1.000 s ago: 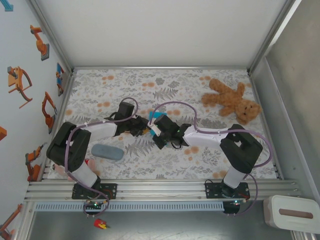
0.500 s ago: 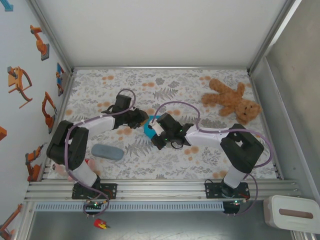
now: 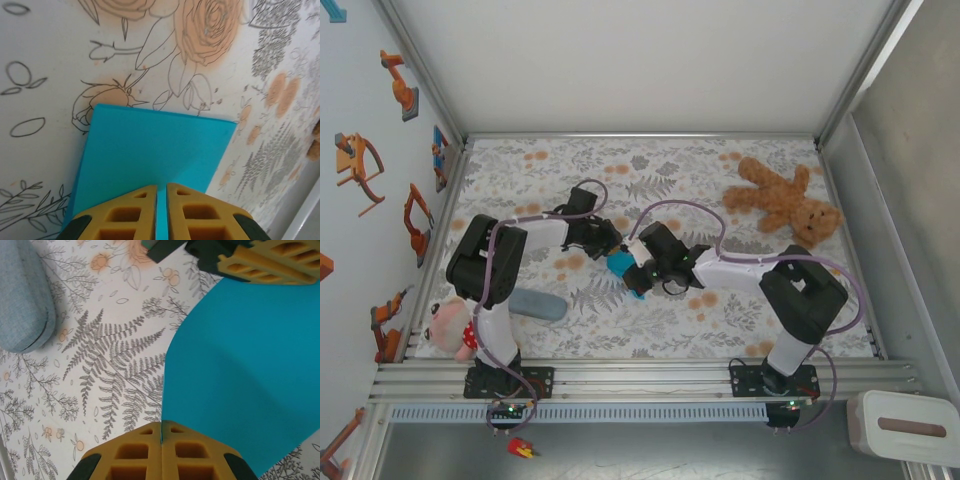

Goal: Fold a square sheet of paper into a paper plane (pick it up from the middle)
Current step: Third fold the triangle at the center of the table.

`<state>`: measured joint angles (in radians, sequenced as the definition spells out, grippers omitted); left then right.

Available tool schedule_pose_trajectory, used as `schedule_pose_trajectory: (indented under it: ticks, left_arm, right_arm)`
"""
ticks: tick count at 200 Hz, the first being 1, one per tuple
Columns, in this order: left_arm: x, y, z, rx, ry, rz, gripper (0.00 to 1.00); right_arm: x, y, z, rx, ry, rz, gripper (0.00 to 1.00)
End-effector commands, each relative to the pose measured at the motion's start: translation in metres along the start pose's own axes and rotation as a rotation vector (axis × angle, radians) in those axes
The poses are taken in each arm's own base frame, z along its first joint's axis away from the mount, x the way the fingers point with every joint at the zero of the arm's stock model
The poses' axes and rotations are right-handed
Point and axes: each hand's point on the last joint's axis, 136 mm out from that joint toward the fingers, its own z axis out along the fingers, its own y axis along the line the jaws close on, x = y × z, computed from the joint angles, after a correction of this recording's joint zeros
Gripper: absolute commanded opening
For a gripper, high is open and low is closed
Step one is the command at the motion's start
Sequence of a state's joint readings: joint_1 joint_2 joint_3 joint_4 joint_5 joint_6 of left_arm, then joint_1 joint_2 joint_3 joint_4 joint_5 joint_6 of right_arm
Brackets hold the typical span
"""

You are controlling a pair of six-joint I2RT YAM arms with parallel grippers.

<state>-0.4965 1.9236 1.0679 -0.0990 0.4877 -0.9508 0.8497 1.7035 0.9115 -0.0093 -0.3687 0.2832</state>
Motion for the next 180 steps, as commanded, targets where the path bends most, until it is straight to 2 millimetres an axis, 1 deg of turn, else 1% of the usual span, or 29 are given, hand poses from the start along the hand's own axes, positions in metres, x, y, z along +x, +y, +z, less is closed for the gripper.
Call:
schedule_pose_trajectory:
  ticks: [1, 17, 71, 130, 180]
  left_arm:
    - [0.011, 0.013, 0.005, -0.058, 0.057, 0.032, 0.11]
    - [0.013, 0.02, 0.008, -0.073, 0.075, 0.029, 0.11]
    - [0.014, 0.02, 0.009, -0.082, 0.092, 0.049, 0.09]
    - [0.015, 0.019, 0.011, -0.078, 0.107, 0.063, 0.07]
    - [0.016, 0.017, 0.011, -0.071, 0.116, 0.074, 0.05]
  right_arm:
    - [0.001, -0.006, 0.005, -0.017, 0.01, 0.062, 0.0]
    - [0.002, -0.01, 0.006, -0.012, 0.015, 0.085, 0.0]
    - [0.005, -0.036, 0.01, 0.049, 0.036, 0.185, 0.0]
    - [-0.002, -0.042, 0.011, 0.065, 0.036, 0.202, 0.0]
    - [-0.001, -0.046, 0.013, 0.086, 0.045, 0.206, 0.0]
